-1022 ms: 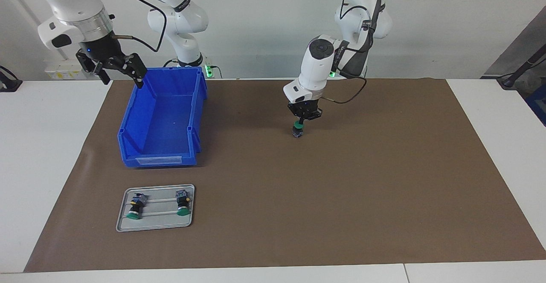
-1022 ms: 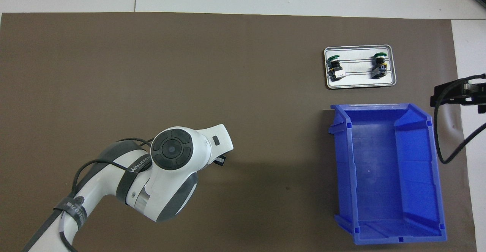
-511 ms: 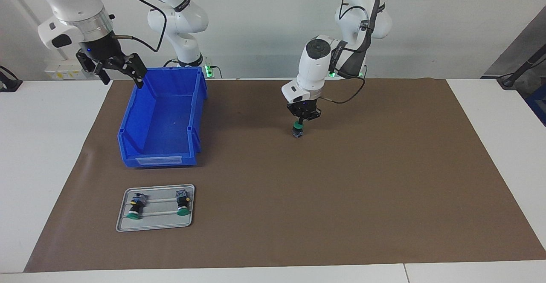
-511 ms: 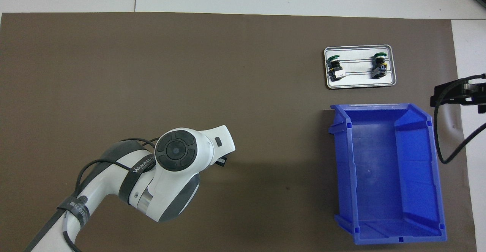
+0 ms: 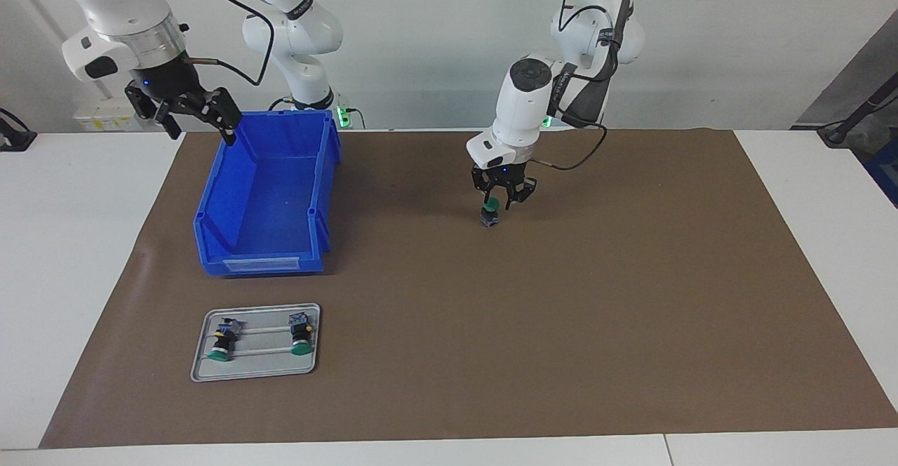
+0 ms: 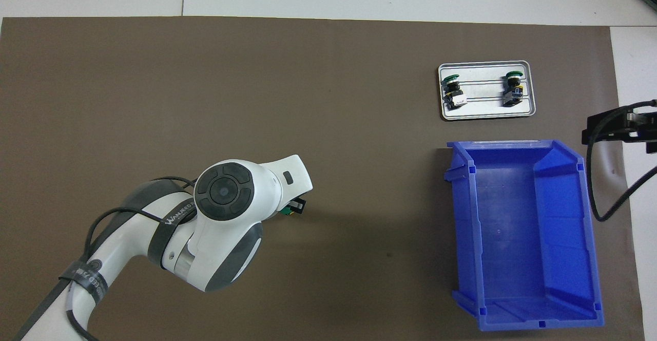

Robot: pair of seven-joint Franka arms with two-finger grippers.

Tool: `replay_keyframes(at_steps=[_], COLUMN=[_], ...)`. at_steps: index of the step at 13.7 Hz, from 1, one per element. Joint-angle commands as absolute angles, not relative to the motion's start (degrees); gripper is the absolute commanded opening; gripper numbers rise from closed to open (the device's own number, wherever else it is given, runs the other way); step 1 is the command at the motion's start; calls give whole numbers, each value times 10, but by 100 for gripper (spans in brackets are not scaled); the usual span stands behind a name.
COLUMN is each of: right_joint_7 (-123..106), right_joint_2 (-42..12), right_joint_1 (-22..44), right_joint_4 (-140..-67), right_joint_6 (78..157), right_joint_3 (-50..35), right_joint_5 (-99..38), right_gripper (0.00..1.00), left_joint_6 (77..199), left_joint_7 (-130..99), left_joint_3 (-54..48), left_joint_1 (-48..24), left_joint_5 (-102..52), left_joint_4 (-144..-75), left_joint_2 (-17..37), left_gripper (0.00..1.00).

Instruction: Place and press button with both arms

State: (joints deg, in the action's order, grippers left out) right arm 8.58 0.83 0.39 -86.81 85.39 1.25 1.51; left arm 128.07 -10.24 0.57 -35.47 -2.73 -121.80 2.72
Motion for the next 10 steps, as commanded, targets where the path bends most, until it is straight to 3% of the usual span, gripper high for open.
replay_keyframes(at_steps=[1, 6, 10], right_joint_7=[73, 73, 72], right_joint_2=[11, 11, 11], right_joint_1=[0, 0, 0], right_joint_4=[-872, -872, -872], right_joint_6=[853, 853, 853], right_joint_3=[9, 9, 9], right_joint_5=[18, 18, 18], right_gripper=[100, 100, 100], left_joint_6=[1243, 1241, 1190], left_joint_7=[-106, -90, 15], left_joint_3=[5, 5, 5], left_joint_1=[-312, -205, -109], left_joint_5=[-14, -14, -14], left_joint_4=[-1216, -1202, -1146], left_joint_2=[3, -2, -3], left_gripper=[100, 100, 100])
